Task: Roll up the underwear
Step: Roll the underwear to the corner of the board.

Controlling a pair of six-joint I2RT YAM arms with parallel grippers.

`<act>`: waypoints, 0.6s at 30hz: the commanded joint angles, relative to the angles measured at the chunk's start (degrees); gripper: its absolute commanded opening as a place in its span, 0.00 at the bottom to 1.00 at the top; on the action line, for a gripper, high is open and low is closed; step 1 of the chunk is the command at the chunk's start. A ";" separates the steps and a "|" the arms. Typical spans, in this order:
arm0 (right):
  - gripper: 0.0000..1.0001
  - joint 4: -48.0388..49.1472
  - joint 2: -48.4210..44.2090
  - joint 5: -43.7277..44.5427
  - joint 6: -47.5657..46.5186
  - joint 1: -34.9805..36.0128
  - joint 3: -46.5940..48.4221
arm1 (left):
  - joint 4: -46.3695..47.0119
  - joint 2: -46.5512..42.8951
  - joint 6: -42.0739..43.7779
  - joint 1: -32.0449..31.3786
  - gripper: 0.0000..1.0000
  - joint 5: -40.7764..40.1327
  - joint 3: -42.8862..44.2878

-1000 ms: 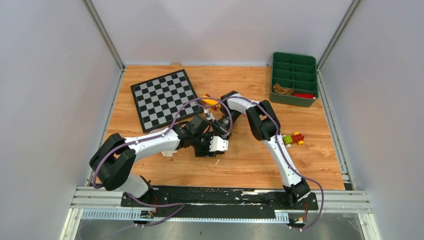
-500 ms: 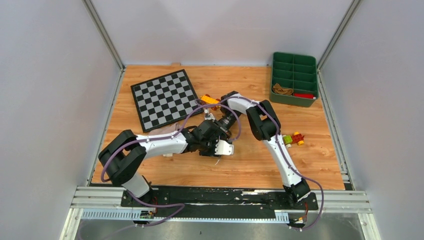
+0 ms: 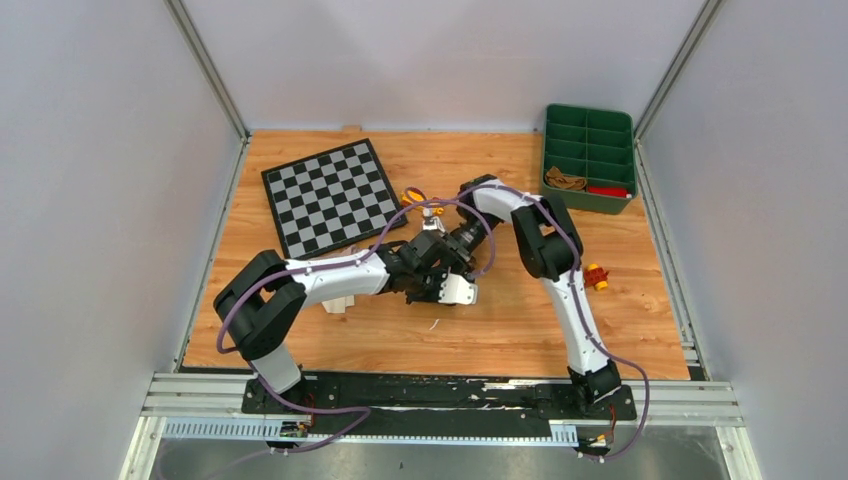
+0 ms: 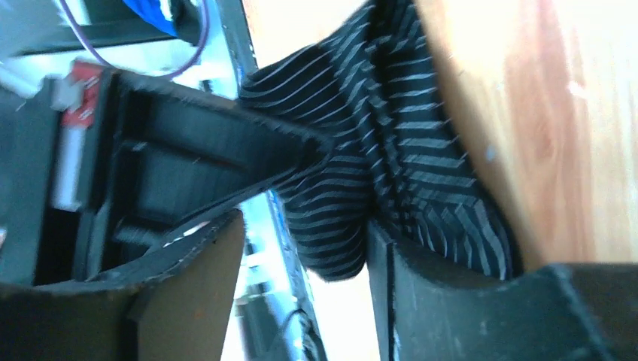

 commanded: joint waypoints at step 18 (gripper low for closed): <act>1.00 51.92 -56.20 24.16 10.62 -27.70 -16.62 | -36.17 16.19 9.79 6.33 0.00 23.97 22.21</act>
